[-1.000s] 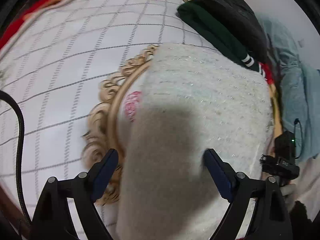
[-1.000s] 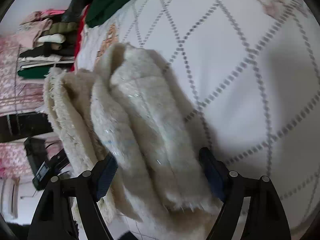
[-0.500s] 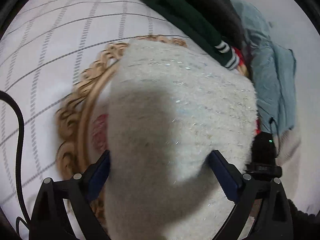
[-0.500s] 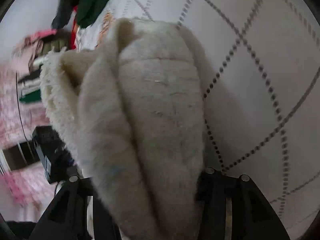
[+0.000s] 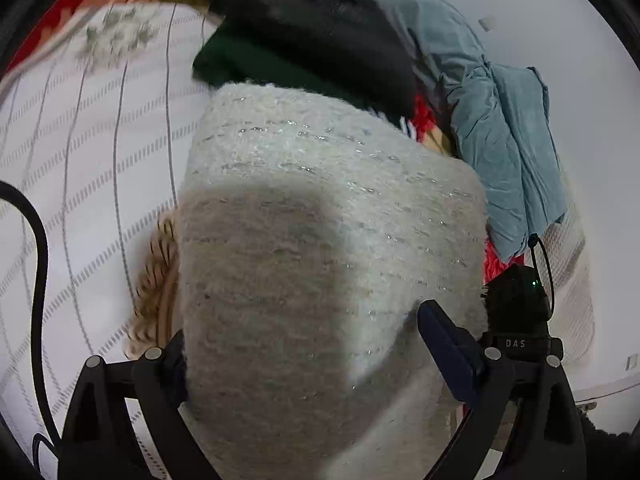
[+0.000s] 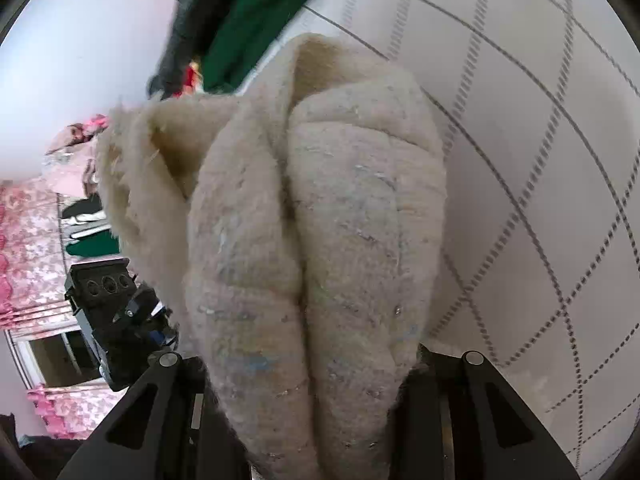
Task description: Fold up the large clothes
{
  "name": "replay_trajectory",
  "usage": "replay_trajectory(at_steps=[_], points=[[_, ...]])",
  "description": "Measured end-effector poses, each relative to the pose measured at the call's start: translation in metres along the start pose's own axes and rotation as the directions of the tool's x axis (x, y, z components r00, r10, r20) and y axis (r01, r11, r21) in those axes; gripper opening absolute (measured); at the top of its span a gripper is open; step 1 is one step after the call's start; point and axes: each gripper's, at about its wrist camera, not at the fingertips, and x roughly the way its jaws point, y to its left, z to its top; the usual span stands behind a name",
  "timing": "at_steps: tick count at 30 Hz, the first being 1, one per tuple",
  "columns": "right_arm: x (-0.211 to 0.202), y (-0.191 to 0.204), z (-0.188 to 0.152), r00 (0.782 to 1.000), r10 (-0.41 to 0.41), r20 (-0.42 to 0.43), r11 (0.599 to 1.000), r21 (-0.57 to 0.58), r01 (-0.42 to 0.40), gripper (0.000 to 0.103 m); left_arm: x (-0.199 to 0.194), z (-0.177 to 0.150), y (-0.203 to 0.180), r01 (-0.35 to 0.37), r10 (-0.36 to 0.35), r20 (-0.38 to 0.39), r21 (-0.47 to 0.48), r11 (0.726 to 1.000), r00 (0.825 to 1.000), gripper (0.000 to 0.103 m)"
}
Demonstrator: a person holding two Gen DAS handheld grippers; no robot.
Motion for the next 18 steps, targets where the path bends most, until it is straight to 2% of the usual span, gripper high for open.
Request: replay_trajectory(at_steps=[4,8,9,12,17,18], points=[[-0.017,0.035,0.013,0.999,0.024,0.024,1.000,-0.016,-0.023,0.035,-0.021,0.036,-0.020,-0.010,0.010,0.014,0.017,1.000,1.000,0.096],[-0.052,0.078,0.039,0.997,0.046,0.055,0.998,-0.049,-0.043,0.035,-0.044,0.085,-0.044,-0.017,0.015,0.044,0.034,0.999,0.999,0.096],[-0.060,0.091,0.050,0.997,0.051,0.064,0.997,-0.060,-0.048,0.035,-0.050,0.106,-0.050,-0.014,0.013,0.055,0.030,0.999,0.998,0.096],[-0.080,0.128,0.088,0.994,0.056,0.096,0.995,-0.083,-0.048,0.035,-0.058,0.165,-0.065,-0.013,0.011,0.085,0.031,0.999,0.996,0.096],[-0.100,0.185,0.188,0.987,0.062,0.147,0.993,-0.108,-0.046,0.035,-0.042,0.268,-0.075,-0.039,0.031,0.136,0.055,0.998,0.990,0.096],[-0.099,0.190,0.203,0.987,0.061,0.150,0.993,-0.110,-0.044,0.034,-0.038,0.280,-0.073,-0.041,0.033,0.140,0.058,0.997,0.990,0.096]])
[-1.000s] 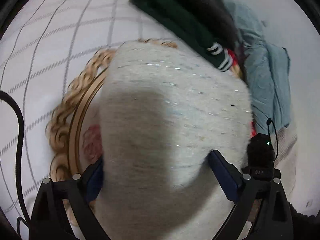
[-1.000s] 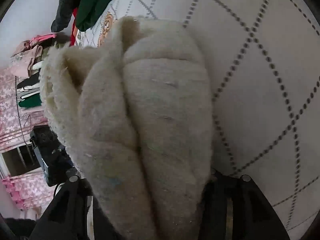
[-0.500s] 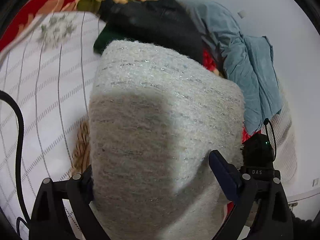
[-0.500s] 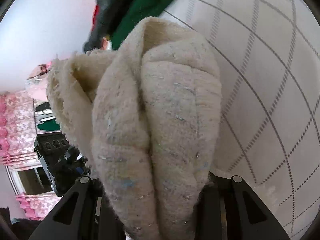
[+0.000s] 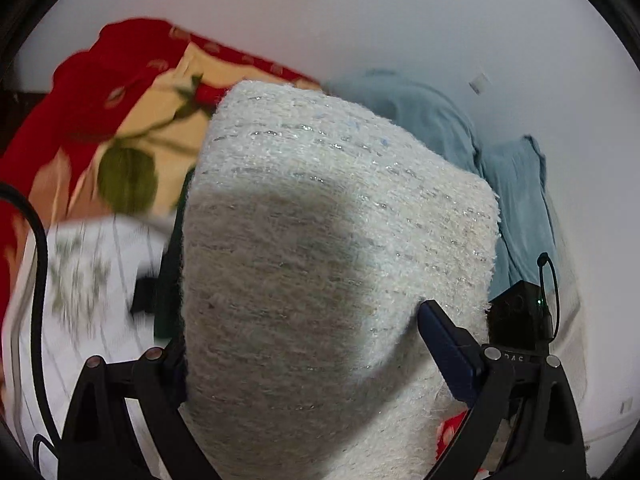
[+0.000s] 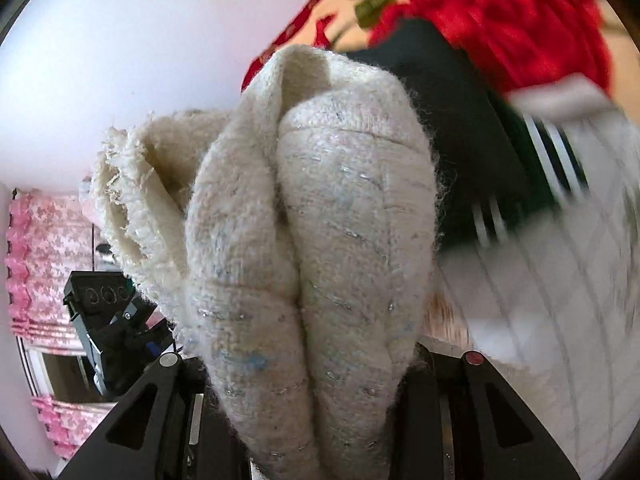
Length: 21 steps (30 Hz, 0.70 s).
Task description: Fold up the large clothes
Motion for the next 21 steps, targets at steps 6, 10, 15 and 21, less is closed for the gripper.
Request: replay_trajectory(at_steps=[6,10,15,21], points=[[0.047,0.001,0.121,0.997,-0.079,-0.012,0.997,0.012,0.080,0.034,0.081,0.076,0.031,-0.039,0.039,-0.039,0.000,0.999,0.998,0.096],[0.078,-0.027,0.152,0.975,-0.217,-0.055,0.976,0.023,0.219,0.034,0.144,0.073,0.062,-0.127,0.128,-0.126,0.015,0.992,0.984,0.096],[0.085,-0.023,0.151,0.948,-0.315,-0.043,0.949,-0.019,0.315,0.047,0.152,0.067,0.072,-0.145,0.149,-0.130,0.044,0.988,0.980,0.096],[0.070,0.024,0.127,0.819,-0.564,0.107,0.815,-0.089,0.573,0.068,0.123,0.069,0.053,-0.245,0.253,-0.091,0.096,0.965,0.963,0.096]])
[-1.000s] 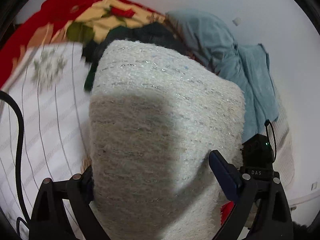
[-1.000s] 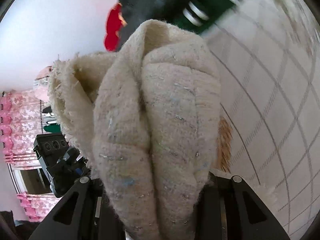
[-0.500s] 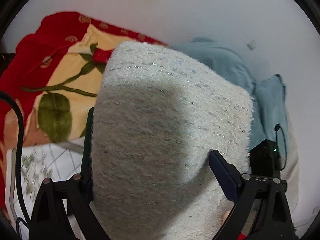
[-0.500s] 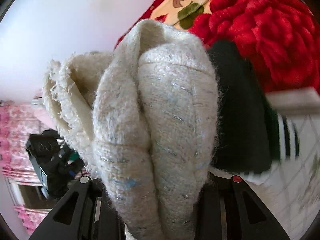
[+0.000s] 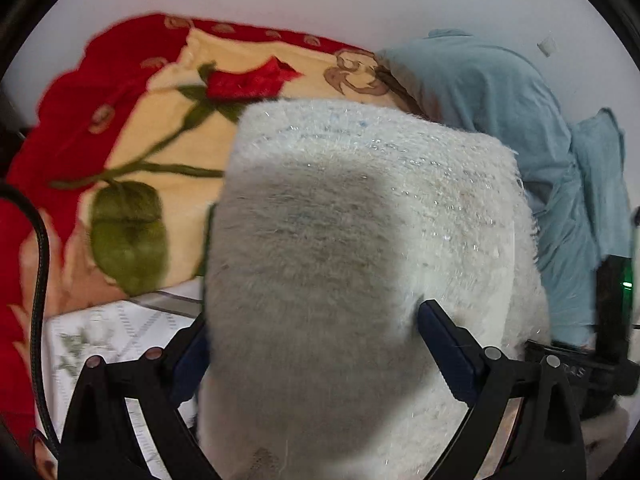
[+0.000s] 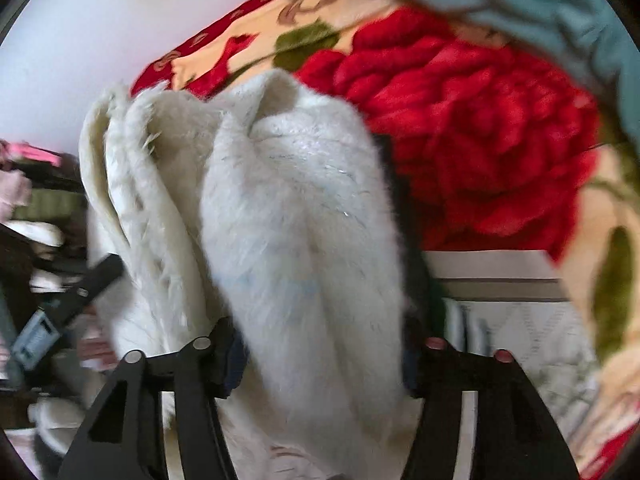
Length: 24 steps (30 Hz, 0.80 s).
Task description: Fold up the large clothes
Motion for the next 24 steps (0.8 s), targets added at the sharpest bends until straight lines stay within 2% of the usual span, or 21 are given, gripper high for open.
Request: replay_trajectory(at_steps=[4,5,6,8,12,16,21,24], points=[[-0.030,0.010,-0.025,0.981,-0.172,0.089,0.984,-0.029,0.176,0.069,-0.025,-0.014,-0.011,-0.130,0.127,0.049,0.072,0.989,0.991,0.097],[-0.038,0.010,-0.033,0.972,-0.207,0.110,0.977,-0.034,0.212,0.075,-0.032,-0.018,-0.014,-0.151,0.146,0.064,0.081,0.985,0.987,0.097],[-0.047,0.003,-0.046,0.966,-0.229,0.122,0.971,-0.040,0.235,0.091,-0.045,-0.027,-0.019,-0.181,0.172,0.095,0.093,0.979,0.980,0.097],[-0.070,0.006,-0.066,0.948,-0.275,0.162,0.958,-0.042,0.285,0.101,-0.065,-0.041,-0.026,-0.208,0.195,0.134,0.092,0.974,0.972,0.098],[-0.101,0.025,-0.097,0.912,-0.344,0.226,0.929,-0.057,0.365,0.101,-0.103,-0.068,-0.033,-0.238,0.223,0.183,0.063,0.969,0.957,0.099],[-0.149,0.045,-0.138,0.872,-0.390,0.297,0.905,-0.053,0.422,0.102,-0.146,-0.095,-0.045,-0.259,0.242,0.211,0.053,0.965,0.947,0.099],[-0.213,0.064,-0.193,0.834,-0.417,0.361,0.886,-0.043,0.462,0.103,-0.212,-0.130,-0.062,-0.236,0.218,0.239,0.046,0.971,0.946,0.099],[-0.252,0.075,-0.229,0.819,-0.421,0.390,0.882,-0.033,0.470,0.103,-0.244,-0.149,-0.071,-0.236,0.217,0.244,0.052,0.970,0.945,0.099]])
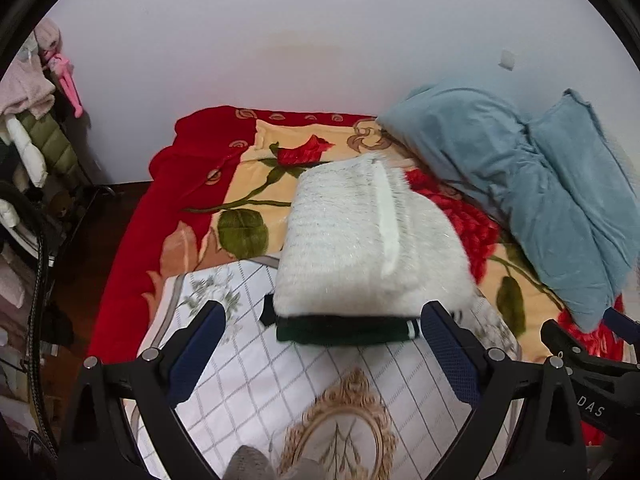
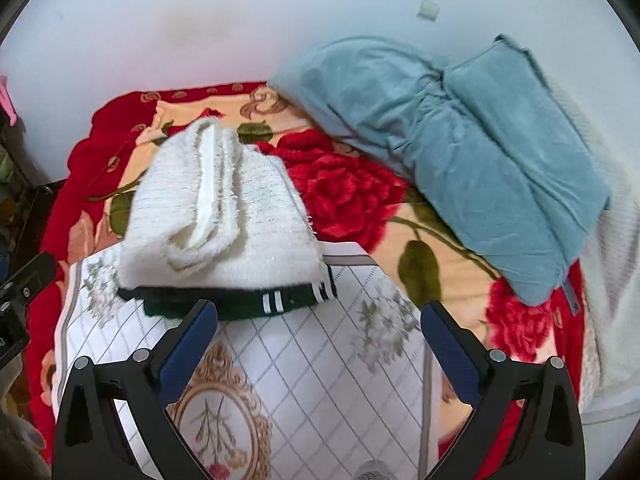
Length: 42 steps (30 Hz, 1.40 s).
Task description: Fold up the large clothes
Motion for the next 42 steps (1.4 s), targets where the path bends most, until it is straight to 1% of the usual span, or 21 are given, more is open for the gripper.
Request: replay_trajectory(at_steps=[5,6,12,14,21,25,32,42], points=[[-0.080,-0.014,-0.031,0.999,-0.020,0.048,1.000,0.007,0.020,0.103,-0.072,-0.024,-0.004,0.006,-0.007,0.022,0.033,0.999,1.000,0.099],[-0.097,-0.016,-0.038,0.998,-0.022,0.056,1.000,0.008,0.022,0.103,-0.082,-0.028,-0.004,0.004,-0.005,0.028,0.036,0.999,1.000,0.099],[-0.191,-0.032,-0.076,0.994,-0.023,0.103,1.000,0.022,0.021,0.103,-0.162,-0.052,-0.002,0.015,-0.019,0.085,0.039,0.999,0.996,0.099],[-0.222,-0.039,-0.087,0.992,-0.020,0.128,0.999,0.030,0.016,0.103,-0.190,-0.060,-0.003,0.006,-0.011,0.112,0.046,0.999,0.994,0.099],[-0.316,-0.057,-0.113,0.984,-0.008,0.180,0.999,0.038,0.001,0.103,-0.263,-0.079,-0.009,-0.020,0.017,0.137,0.026,0.999,0.990,0.099],[-0.364,-0.068,-0.124,0.975,0.007,0.223,0.999,0.033,-0.015,0.103,-0.295,-0.082,-0.013,-0.032,0.029,0.157,0.019,0.999,0.987,0.099],[-0.414,-0.080,-0.127,0.968,0.019,0.251,0.999,0.021,-0.025,0.103,-0.326,-0.084,-0.018,-0.053,0.050,0.136,0.016,0.998,0.989,0.099],[-0.444,-0.080,-0.123,0.960,0.039,0.276,0.999,-0.017,-0.036,0.103,-0.348,-0.095,-0.020,-0.084,0.083,0.144,0.004,0.996,0.986,0.099]])
